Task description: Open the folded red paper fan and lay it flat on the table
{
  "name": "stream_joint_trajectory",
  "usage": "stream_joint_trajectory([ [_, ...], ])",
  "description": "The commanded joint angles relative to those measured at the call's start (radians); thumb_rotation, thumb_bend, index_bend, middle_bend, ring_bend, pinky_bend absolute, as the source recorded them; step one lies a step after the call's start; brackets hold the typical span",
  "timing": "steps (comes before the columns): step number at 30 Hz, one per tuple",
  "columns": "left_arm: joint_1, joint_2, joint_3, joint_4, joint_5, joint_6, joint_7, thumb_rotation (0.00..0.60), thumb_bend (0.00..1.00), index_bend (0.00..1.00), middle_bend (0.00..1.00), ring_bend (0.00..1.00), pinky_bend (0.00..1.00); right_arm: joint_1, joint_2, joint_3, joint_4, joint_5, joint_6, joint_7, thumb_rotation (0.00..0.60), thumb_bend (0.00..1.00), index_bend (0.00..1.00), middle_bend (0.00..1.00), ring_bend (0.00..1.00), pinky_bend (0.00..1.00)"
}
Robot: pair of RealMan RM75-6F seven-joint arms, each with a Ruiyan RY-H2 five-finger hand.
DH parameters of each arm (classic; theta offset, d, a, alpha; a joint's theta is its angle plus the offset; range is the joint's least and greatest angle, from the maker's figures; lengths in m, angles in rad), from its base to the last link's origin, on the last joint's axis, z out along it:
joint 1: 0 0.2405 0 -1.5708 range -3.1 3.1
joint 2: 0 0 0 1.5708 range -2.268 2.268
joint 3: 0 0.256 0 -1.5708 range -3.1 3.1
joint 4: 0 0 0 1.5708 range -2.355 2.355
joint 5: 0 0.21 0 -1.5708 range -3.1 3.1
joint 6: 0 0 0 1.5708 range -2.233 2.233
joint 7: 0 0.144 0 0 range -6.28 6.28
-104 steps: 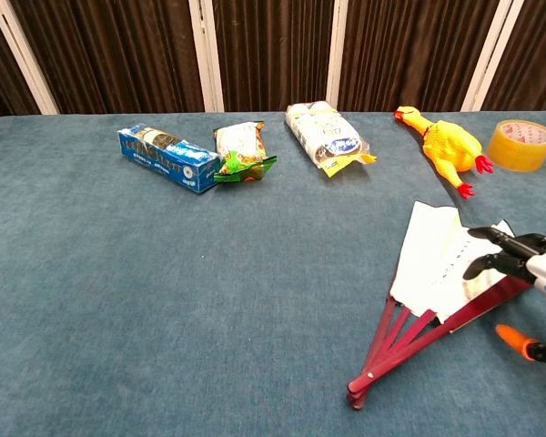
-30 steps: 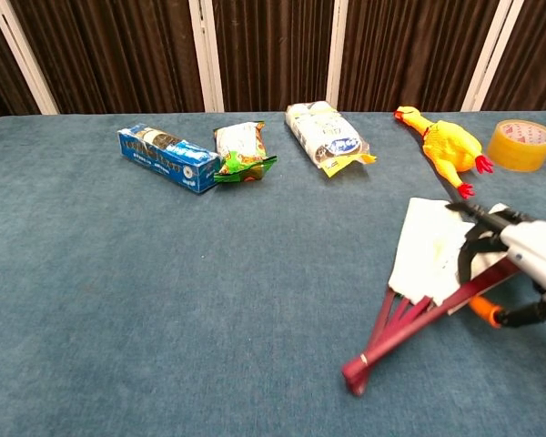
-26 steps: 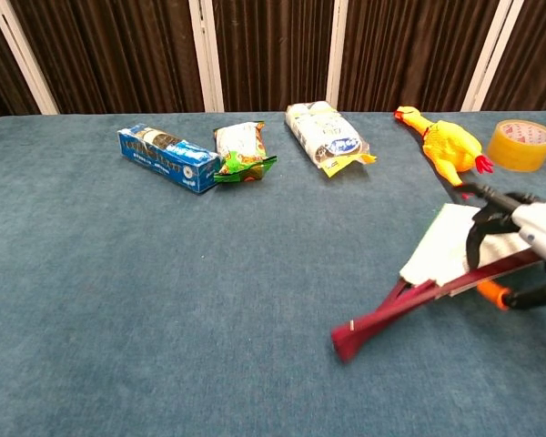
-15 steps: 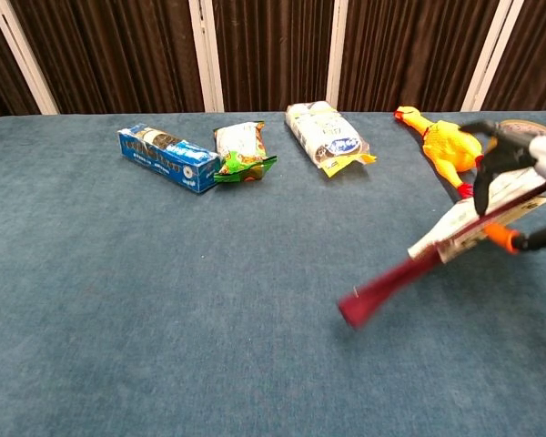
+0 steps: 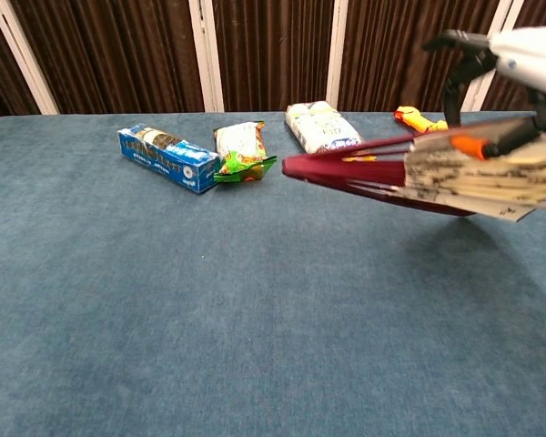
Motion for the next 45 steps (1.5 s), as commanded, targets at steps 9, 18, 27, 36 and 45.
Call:
stream_joint_trajectory([
  [9,-0.025,-0.05,0.003,0.057,0.041,-0.008,-0.079,0.6,0.41,0.16,0.0,0.0,0.0,0.126,0.089,0.132,-0.124,0.182,-0.134,-0.054,0.6,0.4,0.66,0.08,0.22,0.11],
  [18,-0.053,-0.09,0.001,0.105,0.043,-0.039,-0.173,0.6,0.36,0.16,0.0,0.0,0.0,0.223,0.132,0.187,-0.213,0.339,-0.222,-0.08,0.6,0.4,0.66,0.08,0.22,0.11],
  [27,-0.104,-0.136,-0.014,0.111,0.053,-0.079,-0.215,0.6,0.33,0.15,0.0,0.0,0.0,0.371,0.082,0.211,-0.309,0.491,-0.198,-0.263,0.6,0.4,0.68,0.08,0.22,0.12],
  [36,-0.16,-0.196,-0.028,0.119,0.045,-0.137,-0.288,0.6,0.27,0.14,0.0,0.0,0.0,0.496,0.025,0.241,-0.389,0.646,-0.122,-0.382,0.6,0.4,0.7,0.1,0.22,0.12],
  [45,-0.213,-0.249,-0.032,0.158,0.044,-0.19,-0.357,0.6,0.24,0.14,0.0,0.0,0.0,0.573,-0.004,0.263,-0.462,0.713,-0.065,-0.393,0.6,0.4,0.71,0.1,0.22,0.13],
])
